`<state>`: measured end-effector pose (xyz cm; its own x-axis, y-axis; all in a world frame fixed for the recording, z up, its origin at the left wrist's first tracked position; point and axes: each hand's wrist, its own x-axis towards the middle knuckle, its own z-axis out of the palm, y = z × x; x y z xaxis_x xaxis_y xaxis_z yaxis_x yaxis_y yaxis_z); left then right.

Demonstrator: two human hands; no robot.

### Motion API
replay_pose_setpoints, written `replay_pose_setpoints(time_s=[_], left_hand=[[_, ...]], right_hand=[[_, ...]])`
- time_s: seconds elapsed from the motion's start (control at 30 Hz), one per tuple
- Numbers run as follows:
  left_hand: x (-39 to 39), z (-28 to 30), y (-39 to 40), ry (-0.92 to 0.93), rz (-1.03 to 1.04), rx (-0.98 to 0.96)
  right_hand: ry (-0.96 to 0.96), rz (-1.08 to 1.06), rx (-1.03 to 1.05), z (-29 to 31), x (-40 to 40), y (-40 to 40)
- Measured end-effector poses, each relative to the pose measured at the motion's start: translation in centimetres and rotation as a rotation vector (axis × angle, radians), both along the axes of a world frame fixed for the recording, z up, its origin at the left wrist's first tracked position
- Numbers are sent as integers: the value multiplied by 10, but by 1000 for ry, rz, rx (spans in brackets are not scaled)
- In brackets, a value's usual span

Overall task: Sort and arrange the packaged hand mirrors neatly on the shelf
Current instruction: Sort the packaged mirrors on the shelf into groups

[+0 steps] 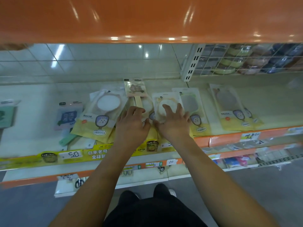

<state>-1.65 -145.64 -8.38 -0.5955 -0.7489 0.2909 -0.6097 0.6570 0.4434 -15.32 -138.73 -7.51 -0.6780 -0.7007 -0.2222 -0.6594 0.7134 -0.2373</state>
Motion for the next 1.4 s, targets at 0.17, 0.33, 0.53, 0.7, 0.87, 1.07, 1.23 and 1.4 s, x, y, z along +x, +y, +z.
replay_pose_setpoints(time_s=[0.17,0.33,0.53,0.7,0.87,1.07,1.23,1.4], left_hand=[[6,-1,2,-19,24,11],[5,-1,2,-12,26,22],[12,-1,0,-24,20,22],[19,1,-5,3,19,31],[22,-1,-8,9,-2,27],[23,-4,-8,25,-33,36],[11,-7,-2,42,-75,51],[-2,-6,4,48,-95,28]], right_hand=[[-4,13,6,-5,0,2],[39,19,-50,-2,1,4],[85,34,-97,-1,7,3],[101,22,-155,1,11,3],[137,24,-229,4,19,2],[159,6,-250,8,25,7],[150,-32,-257,13,20,15],[132,-57,-285,13,9,23]])
